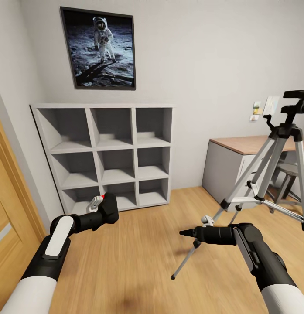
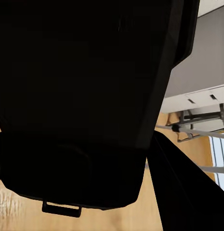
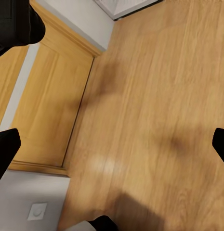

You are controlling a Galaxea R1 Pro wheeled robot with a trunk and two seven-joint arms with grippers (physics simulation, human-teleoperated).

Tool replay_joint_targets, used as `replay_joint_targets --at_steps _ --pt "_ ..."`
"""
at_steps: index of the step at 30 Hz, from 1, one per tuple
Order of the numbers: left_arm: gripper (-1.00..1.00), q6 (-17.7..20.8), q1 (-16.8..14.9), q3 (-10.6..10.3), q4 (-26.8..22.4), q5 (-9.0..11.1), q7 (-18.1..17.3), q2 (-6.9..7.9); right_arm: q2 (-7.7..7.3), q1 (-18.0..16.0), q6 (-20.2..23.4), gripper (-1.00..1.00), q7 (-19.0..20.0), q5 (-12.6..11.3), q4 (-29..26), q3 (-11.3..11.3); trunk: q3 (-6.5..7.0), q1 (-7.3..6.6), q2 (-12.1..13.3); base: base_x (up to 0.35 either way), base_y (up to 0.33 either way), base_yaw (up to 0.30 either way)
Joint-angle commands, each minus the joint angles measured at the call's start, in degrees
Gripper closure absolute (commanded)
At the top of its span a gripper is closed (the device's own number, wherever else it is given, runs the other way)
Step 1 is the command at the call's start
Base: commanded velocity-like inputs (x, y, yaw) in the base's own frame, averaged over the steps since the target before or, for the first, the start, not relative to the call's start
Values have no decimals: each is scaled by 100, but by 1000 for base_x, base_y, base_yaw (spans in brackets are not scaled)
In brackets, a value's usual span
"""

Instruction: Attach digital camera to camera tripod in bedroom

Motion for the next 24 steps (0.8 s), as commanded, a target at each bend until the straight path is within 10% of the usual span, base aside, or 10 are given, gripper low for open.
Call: replay_joint_targets --at_steps 1,24 --pt "100 23 -4 5 -3 57 40 -2 -1 -3 46 -100 -13 -38 -1 -4 12 -23 39 0 0 0" --pt "100 23 -4 13 0 74 40 -4 -1 -3 46 -100 -13 -38 -1 3 425 -529 961 0 0 0"
